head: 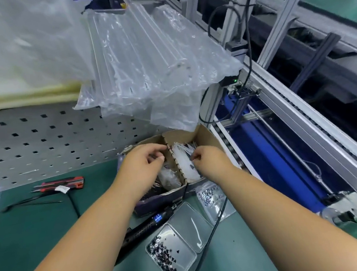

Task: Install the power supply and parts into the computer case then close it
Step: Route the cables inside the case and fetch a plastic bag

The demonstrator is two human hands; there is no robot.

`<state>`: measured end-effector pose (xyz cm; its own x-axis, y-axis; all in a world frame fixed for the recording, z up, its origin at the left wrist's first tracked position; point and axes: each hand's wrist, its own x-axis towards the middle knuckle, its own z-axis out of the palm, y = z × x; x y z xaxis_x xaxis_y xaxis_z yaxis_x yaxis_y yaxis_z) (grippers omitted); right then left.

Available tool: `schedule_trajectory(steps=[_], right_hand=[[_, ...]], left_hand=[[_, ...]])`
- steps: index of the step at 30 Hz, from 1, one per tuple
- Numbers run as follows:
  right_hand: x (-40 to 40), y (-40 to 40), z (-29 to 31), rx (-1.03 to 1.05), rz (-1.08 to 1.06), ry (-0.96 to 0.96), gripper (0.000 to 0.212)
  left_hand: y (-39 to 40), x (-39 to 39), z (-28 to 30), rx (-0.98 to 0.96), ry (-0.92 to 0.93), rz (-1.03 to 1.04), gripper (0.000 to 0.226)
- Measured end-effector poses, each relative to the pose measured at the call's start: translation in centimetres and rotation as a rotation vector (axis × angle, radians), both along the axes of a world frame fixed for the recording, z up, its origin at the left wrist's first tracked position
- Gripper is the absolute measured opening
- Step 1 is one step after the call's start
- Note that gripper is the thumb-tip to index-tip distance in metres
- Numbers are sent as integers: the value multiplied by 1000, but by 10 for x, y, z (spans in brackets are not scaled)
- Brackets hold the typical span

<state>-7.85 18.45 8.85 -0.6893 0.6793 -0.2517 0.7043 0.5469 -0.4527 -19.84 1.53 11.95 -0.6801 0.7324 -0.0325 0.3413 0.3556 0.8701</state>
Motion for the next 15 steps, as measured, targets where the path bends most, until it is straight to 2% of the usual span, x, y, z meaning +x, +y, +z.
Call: schedule_trajectory(steps=[4, 8, 11, 15], right_hand=[[-28, 5, -24, 93, 97, -210, 19], [-41, 4, -40, 73, 106, -385, 23], [-41, 1, -48, 86, 75, -423, 23], [-39, 2, -47, 122, 12, -379, 13]], left_hand=[[-7, -14, -9, -13, 6, 17, 29], [-17, -21, -21, -19, -10, 16, 28], [-21, -25, -26, -24, -22, 19, 27], [-22, -27, -27, -21, -41, 19, 27]])
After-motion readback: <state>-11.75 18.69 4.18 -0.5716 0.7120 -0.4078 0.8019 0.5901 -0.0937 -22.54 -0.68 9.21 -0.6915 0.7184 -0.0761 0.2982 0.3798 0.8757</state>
